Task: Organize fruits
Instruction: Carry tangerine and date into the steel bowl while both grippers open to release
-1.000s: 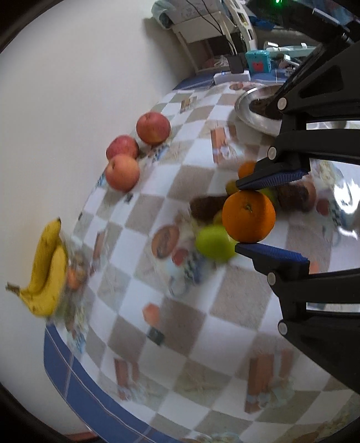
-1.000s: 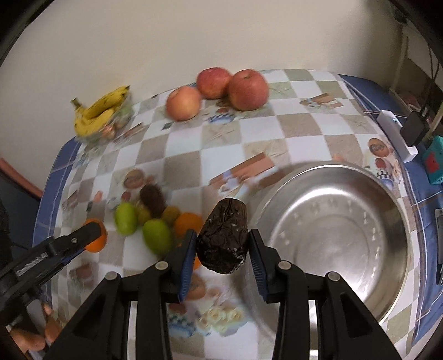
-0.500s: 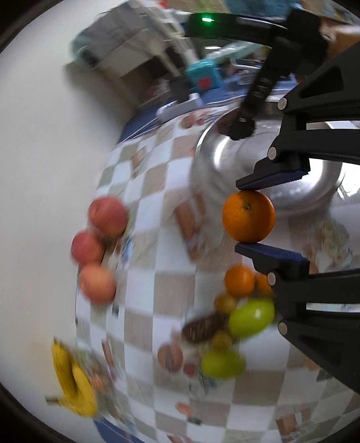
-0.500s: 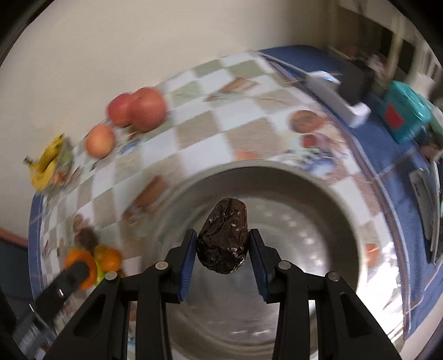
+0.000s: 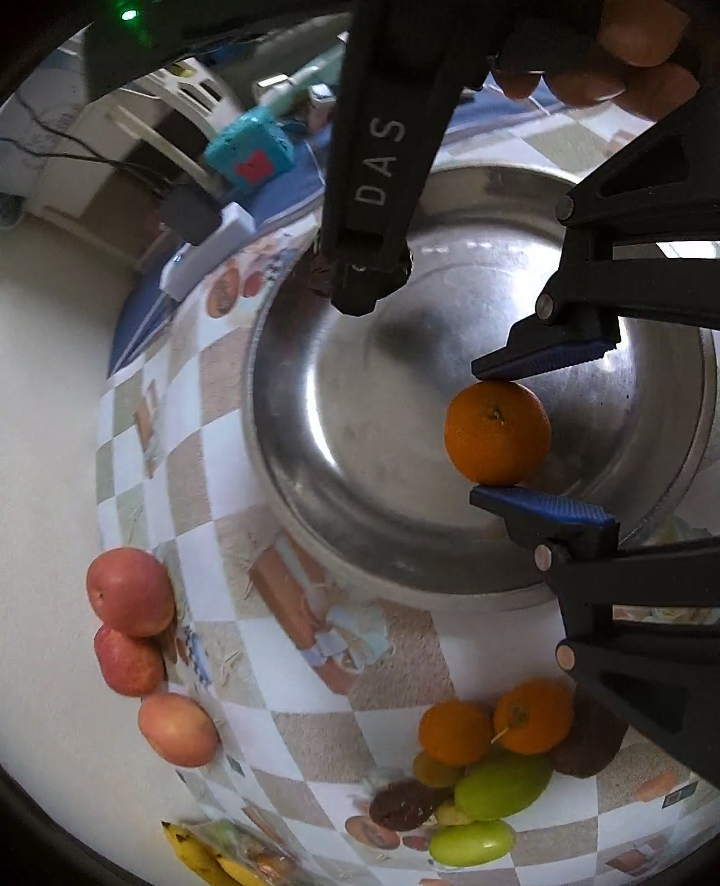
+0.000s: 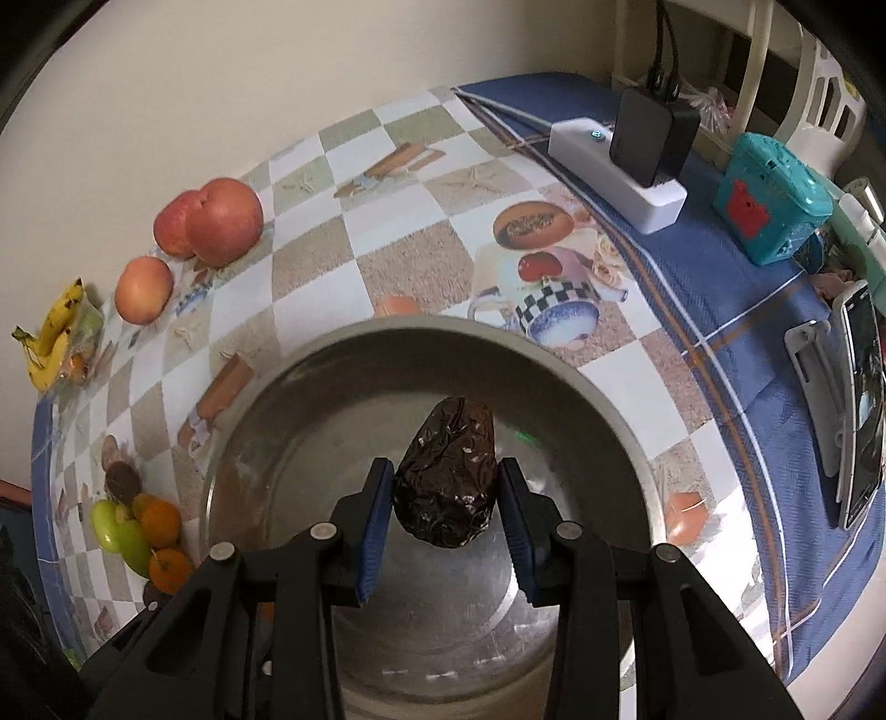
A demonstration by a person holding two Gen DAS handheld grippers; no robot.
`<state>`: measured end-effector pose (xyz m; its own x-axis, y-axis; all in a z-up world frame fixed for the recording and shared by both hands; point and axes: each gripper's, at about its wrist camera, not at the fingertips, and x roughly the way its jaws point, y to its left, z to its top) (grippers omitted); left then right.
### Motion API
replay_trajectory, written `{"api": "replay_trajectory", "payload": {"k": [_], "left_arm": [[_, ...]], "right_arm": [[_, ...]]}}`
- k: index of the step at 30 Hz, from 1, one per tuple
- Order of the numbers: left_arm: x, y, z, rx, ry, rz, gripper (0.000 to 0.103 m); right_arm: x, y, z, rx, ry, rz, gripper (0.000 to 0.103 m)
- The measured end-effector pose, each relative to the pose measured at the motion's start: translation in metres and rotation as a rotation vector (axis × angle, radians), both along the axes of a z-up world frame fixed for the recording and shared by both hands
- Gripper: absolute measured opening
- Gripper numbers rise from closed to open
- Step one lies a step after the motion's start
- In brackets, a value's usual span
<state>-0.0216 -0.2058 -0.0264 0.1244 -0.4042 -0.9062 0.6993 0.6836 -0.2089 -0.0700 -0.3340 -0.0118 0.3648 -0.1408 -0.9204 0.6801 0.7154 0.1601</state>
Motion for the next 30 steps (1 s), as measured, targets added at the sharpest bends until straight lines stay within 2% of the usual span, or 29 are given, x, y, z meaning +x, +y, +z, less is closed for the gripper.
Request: {"api": "replay_trajectory", "payload": {"k": [7, 13, 19, 23, 27, 30], "left_arm": [[0.000, -0.002, -0.010, 0.028, -0.002, 0.001, 0.041], [0.001, -0.001, -0.010, 0.022, -0.008, 0.003, 0.041], [0.006, 0.000, -0.016, 0.015, 0.023, 0.023, 0.042], [0.004, 0.000, -0.015, 0.023, 0.014, 0.012, 0.042], [0.002, -0.003, -0.014, 0.028, 0.018, 0.000, 0.046], [0.000, -0.004, -0.010, 0.009, 0.026, -0.008, 0.054]], "right_arm": [[0.003, 0.000, -0.018, 0.021, 0.038, 0.002, 0.040], [0.004, 0.000, -0.034, 0.049, 0.061, 0.006, 0.040], [0.005, 0.003, -0.037, 0.027, 0.067, 0.008, 0.040], [0.006, 0.003, -0.039, 0.037, 0.068, 0.001, 0.041], [0.004, 0.004, -0.037, 0.060, 0.064, -0.007, 0.048], [0.001, 0.003, -0.029, 0.051, 0.050, -0.015, 0.051]]}}
